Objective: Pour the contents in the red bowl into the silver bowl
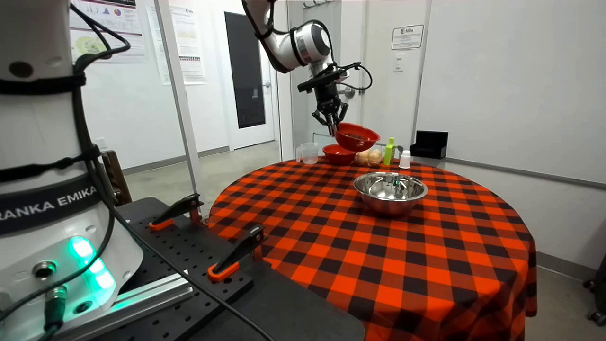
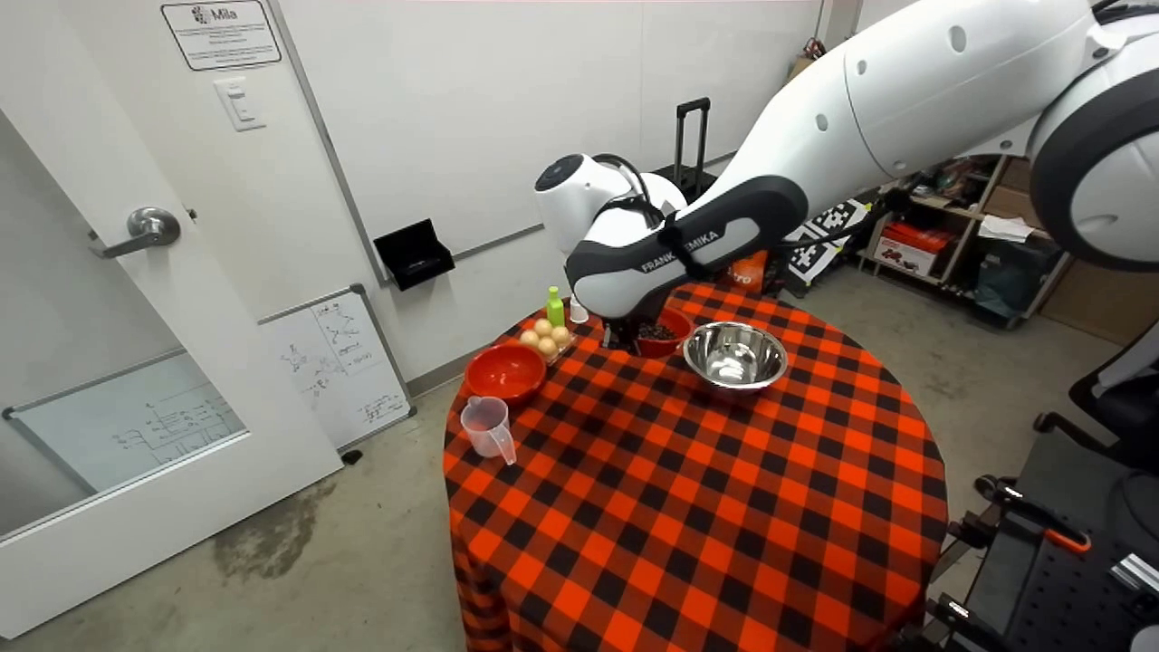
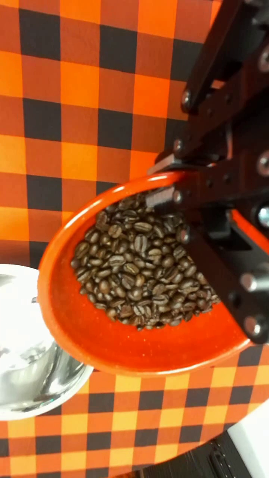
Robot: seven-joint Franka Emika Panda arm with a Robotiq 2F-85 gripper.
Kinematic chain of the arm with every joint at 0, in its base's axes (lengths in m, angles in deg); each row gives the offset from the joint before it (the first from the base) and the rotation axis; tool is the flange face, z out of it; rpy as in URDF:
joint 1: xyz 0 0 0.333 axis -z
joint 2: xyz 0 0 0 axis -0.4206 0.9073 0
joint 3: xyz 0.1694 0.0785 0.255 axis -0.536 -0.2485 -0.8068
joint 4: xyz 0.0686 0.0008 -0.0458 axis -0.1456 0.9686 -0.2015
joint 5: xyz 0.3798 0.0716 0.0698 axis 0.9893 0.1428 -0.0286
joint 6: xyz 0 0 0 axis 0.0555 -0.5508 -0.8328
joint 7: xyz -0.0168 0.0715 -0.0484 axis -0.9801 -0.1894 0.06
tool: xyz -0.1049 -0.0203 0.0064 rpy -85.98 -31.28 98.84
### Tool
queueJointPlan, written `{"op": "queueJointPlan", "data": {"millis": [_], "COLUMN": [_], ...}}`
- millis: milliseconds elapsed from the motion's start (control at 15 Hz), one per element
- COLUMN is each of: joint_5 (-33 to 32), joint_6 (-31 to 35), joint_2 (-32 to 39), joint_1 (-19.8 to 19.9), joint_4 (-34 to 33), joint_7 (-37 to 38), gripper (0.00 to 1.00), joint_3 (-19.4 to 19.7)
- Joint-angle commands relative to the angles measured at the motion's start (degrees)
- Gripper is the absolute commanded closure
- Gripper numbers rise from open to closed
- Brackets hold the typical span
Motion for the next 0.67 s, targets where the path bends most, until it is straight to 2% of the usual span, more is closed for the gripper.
{"op": "queueJointPlan", "data": {"millis": [0, 600], "joint_5": [3.2, 12.6], "joint_6": [-0.4, 0.7], "joint_2": [-3.3, -4.3], "joint_1": [4.4, 14.0], "joint_4": [4.1, 8.7], "joint_7": [-2.2, -4.2], "gripper": [0.97, 0.97], "joint_3": [-1.6, -2.8]}}
